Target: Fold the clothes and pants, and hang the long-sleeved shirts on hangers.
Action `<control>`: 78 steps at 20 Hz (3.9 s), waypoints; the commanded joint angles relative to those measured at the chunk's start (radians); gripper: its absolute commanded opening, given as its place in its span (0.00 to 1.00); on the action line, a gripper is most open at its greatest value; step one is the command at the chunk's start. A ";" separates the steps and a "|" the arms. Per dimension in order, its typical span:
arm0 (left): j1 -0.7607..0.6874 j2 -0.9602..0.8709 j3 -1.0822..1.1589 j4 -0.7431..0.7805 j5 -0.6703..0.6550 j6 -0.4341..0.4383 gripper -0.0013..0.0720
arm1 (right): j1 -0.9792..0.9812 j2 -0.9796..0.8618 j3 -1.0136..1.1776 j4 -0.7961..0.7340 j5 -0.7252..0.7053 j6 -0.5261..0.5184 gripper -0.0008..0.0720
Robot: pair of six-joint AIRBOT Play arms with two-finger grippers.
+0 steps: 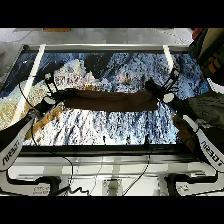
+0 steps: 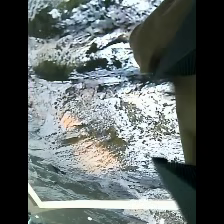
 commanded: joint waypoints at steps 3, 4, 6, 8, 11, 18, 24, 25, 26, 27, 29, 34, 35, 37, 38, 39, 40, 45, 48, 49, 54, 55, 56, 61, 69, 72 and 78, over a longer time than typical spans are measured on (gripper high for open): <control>0.075 0.036 0.005 0.113 -0.352 0.007 0.94 | 0.001 -0.014 0.018 -0.025 0.073 -0.001 0.76; 0.104 0.052 0.011 0.171 -0.440 0.004 0.94 | 0.001 -0.014 0.018 -0.025 0.079 -0.001 0.76; 0.171 0.063 0.073 0.374 -0.626 -0.140 0.86 | 0.001 -0.014 0.018 -0.025 0.088 -0.001 0.76; 0.217 0.059 0.178 0.658 -0.774 -0.286 0.86 | 0.001 -0.014 0.018 -0.024 0.093 0.000 0.76; 0.248 0.054 0.316 0.805 -0.881 -0.334 0.88 | 0.001 -0.014 0.018 -0.024 0.113 0.000 0.76; 0.288 -0.179 0.510 0.624 -1.129 -0.299 0.98 | 0.001 -0.014 0.018 -0.025 0.126 -0.001 0.76; 0.350 -0.323 0.511 0.109 -1.037 -0.247 0.98 | 0.001 -0.014 0.018 -0.025 0.128 -0.005 0.76; 0.352 -0.344 0.511 0.083 -1.016 -0.246 0.98 | 0.001 -0.014 0.018 -0.025 0.128 -0.005 0.76; 0.351 -0.358 0.511 0.085 -1.002 -0.245 0.98 | 0.001 -0.014 0.018 -0.025 0.128 -0.005 0.76; 0.342 -0.371 0.511 0.085 -0.998 -0.220 0.98 | 0.002 -0.014 0.018 -0.025 0.129 -0.005 0.76; 0.312 -0.390 0.511 0.085 -0.992 -0.176 0.98 | 0.002 -0.014 0.018 -0.025 0.130 -0.005 0.76; 0.211 -0.412 0.512 0.085 -0.867 -0.164 0.72 | 0.005 -0.011 0.018 -0.024 0.193 -0.005 0.76; 0.191 -0.411 0.513 0.085 -0.840 -0.164 0.57 | 0.005 -0.006 0.018 -0.024 0.201 -0.005 0.76; 0.167 -0.408 0.530 0.085 -0.834 -0.164 0.15 | 0.005 0.009 0.018 -0.020 0.203 -0.005 0.76; 0.162 -0.399 0.541 0.086 -0.846 -0.159 0.05 | 0.005 0.021 0.018 -0.019 0.203 -0.005 0.75; 0.163 -0.380 0.552 0.087 -0.873 -0.145 0.05 | 0.005 0.037 0.018 -0.013 0.206 -0.005 0.64; 0.166 -0.355 0.559 0.100 -0.901 -0.131 0.05 | 0.005 0.056 0.018 -0.006 0.210 -0.005 0.50; 0.194 -0.147 0.563 0.346 -1.059 -0.123 0.05 | 0.069 0.108 0.046 0.028 0.237 -0.005 0.04; 0.202 -0.036 0.563 0.382 -1.139 -0.123 0.05 | 0.182 0.061 0.143 -0.030 0.313 -0.005 0.04; 0.202 -0.003 0.563 0.382 -1.156 -0.123 0.05 | 0.225 0.030 0.188 -0.058 0.343 -0.005 0.04; 0.199 0.160 0.563 0.365 -1.257 -0.124 0.05 | 0.429 -0.190 0.395 -0.076 0.458 -0.004 0.04; 0.199 0.188 0.563 0.352 -1.267 -0.124 0.05 | 0.466 -0.235 0.429 -0.074 0.466 -0.004 0.04; 0.199 0.216 0.563 0.345 -1.267 -0.124 0.05 | 0.508 -0.282 0.465 -0.074 0.471 -0.004 0.04; 0.198 0.255 0.563 0.344 -1.262 -0.128 0.05 | 0.686 -0.433 0.618 -0.067 0.457 0.004 0.04; 0.155 0.148 0.561 0.129 -1.228 -0.127 0.05 | 0.587 -0.411 0.657 -0.142 0.651 0.004 0.04; 0.046 0.043 0.561 0.024 -1.120 -0.127 0.05 | 0.418 -0.320 0.657 -0.166 0.806 0.004 0.04; -0.330 -0.167 0.561 -0.072 -0.773 -0.127 0.05 | 0.080 -0.115 0.657 -0.236 0.961 0.004 0.04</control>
